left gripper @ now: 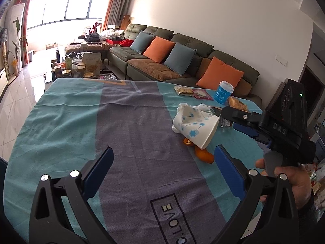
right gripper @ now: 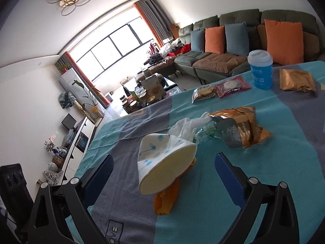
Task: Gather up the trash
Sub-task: 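Grasp the white dotted paper cup with the right tool, then grasp the orange peel with the left tool while the right tool holds the cup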
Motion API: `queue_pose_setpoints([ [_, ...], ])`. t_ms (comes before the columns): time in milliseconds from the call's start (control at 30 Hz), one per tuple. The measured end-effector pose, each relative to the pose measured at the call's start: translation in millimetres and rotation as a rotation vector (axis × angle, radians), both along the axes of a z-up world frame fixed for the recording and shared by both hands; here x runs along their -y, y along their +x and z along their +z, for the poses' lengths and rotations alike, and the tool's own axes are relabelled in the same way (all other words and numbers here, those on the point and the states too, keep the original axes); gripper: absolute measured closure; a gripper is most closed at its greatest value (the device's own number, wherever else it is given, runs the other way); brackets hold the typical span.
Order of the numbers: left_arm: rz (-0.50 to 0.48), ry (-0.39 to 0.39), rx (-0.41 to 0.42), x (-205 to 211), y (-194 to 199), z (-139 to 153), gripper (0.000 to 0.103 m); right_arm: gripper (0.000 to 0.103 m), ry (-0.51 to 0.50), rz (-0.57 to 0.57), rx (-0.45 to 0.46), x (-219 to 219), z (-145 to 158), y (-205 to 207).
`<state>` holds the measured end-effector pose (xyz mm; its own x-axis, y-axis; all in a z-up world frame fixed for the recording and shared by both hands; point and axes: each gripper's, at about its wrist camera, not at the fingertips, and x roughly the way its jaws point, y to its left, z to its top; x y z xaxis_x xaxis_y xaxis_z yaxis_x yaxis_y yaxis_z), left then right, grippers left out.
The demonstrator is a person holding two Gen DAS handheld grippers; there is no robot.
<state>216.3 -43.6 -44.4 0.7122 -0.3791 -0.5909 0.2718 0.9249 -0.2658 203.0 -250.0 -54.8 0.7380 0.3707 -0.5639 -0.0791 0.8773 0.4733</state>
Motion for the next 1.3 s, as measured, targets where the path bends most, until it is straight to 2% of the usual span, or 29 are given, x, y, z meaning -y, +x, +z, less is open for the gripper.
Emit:
queue_pose_setpoints([
  [133,0.008,-0.011,-0.015,-7,7,-5,0.006,0.009,0.010,0.010,-0.025,-5,-6,13],
  [367,0.013,-0.027,-0.037,-13,14,-11,0.006,0.024,0.051,0.032,-0.067,-9,-18,27],
  [433,0.016,-0.032,-0.042,-15,16,-13,0.006,0.033,0.056,0.032,-0.078,-10,-21,29],
  [500,0.019,-0.036,-0.046,-15,17,-13,0.006,0.047,0.072,0.033,-0.088,-10,-24,30],
  [533,0.019,-0.037,-0.049,-15,17,-14,0.006,0.048,0.071,0.031,-0.088,-9,-25,30],
  [600,0.019,-0.037,-0.052,-16,18,-16,0.006,0.059,0.083,0.033,-0.090,-9,-26,31],
  [700,0.019,-0.035,-0.054,-15,17,-16,0.006,0.071,0.111,0.041,-0.091,-7,-28,32],
  [767,0.022,-0.034,-0.054,-15,17,-16,0.006,0.075,0.108,0.043,-0.083,-7,-27,32],
  [1033,0.041,-0.035,-0.050,-20,18,-15,0.006,0.081,0.065,0.074,0.001,-17,-7,19],
  [1300,0.034,-0.033,-0.043,-17,15,-12,0.006,0.082,0.136,0.021,0.081,9,15,8],
])
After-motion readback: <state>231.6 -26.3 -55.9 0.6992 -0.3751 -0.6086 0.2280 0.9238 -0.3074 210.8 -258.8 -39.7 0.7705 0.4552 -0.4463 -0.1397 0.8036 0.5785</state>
